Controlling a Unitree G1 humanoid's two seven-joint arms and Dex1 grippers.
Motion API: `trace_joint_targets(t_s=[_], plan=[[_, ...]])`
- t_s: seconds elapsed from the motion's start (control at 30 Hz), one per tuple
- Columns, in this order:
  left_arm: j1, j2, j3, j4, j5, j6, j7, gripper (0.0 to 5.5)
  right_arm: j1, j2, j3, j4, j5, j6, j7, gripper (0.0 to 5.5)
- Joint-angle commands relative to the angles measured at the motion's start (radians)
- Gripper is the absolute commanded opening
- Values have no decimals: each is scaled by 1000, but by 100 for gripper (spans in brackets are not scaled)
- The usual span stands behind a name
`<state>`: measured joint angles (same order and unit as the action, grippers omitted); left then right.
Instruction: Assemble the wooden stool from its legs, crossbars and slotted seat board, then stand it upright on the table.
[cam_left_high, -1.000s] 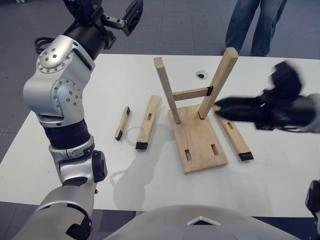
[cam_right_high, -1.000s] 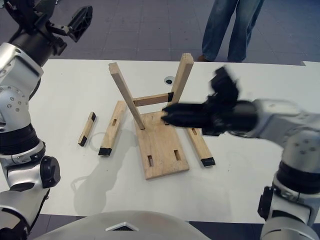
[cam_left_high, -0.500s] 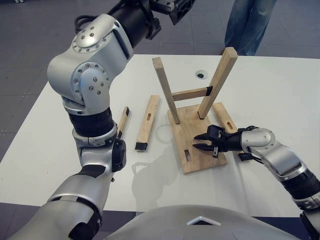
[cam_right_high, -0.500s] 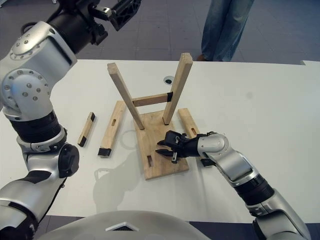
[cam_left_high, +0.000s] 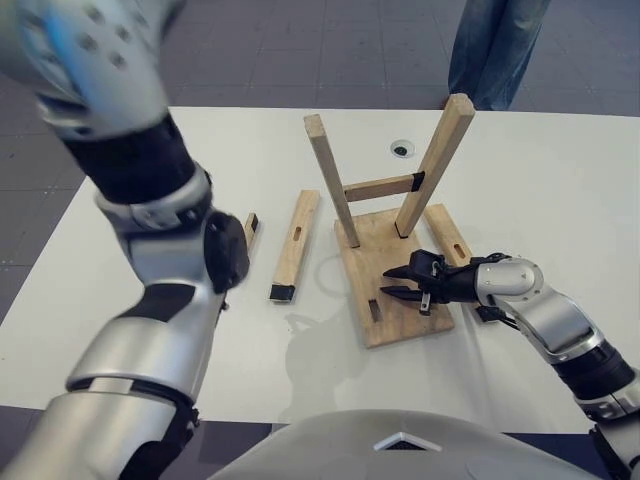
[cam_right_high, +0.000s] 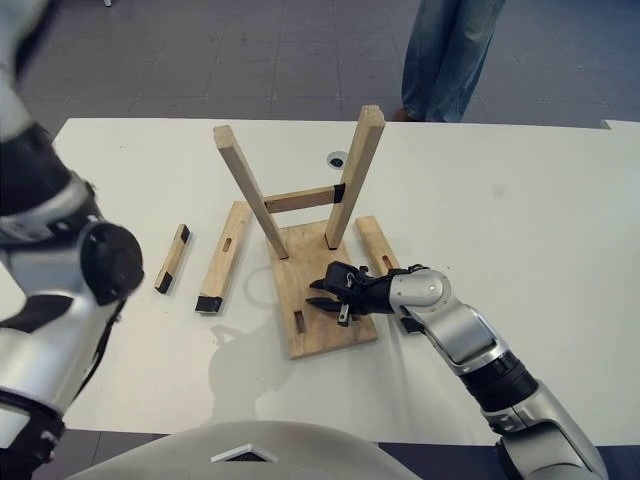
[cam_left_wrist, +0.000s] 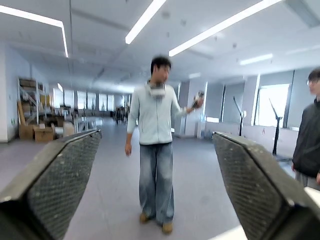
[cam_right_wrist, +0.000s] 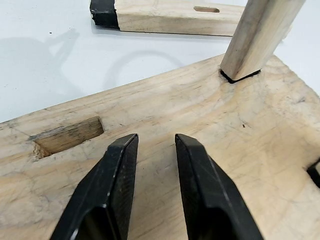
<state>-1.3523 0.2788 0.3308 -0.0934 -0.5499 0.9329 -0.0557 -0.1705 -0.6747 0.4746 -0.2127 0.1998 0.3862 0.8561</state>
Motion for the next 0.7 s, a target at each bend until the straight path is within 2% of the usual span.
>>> trace_joint_targets(t_s=[0.03, 0.07, 0.17, 0.2, 0.27, 0.4, 0.53, 0.6, 0.7], plan=[[123, -92, 29, -5, -101, 154, 40, 412, 47, -9, 29, 65, -75, 52, -16, 133], [235, -149, 15, -23, -131, 213, 48, 412, 48, -9, 25, 64, -74, 53, -18, 133], [722, -254, -237, -71, -122, 278, 13, 412, 47, -5, 8, 60, -71, 64, -25, 133], [833, -271, -289, -77, -110, 276, 8, 412, 43, -3, 6, 61, -72, 65, -23, 133], [928, -287, -312, -99, -102, 258, 11, 412, 41, -2, 2, 55, -73, 69, -22, 133], [753, -276, -192, -69, -102, 91, 21, 412, 58, 2, 5, 39, -77, 77, -33, 133], [337, -199, -26, 39, -150, -115, 16, 412, 69, 6, 22, 37, -89, 82, -38, 133], [182, -134, 26, 48, -173, -153, 15, 412, 55, 32, 21, 83, -103, 99, -65, 133], [118, -79, 61, -4, -227, -101, 44, 412, 23, 91, 13, 134, -107, 121, -111, 133]])
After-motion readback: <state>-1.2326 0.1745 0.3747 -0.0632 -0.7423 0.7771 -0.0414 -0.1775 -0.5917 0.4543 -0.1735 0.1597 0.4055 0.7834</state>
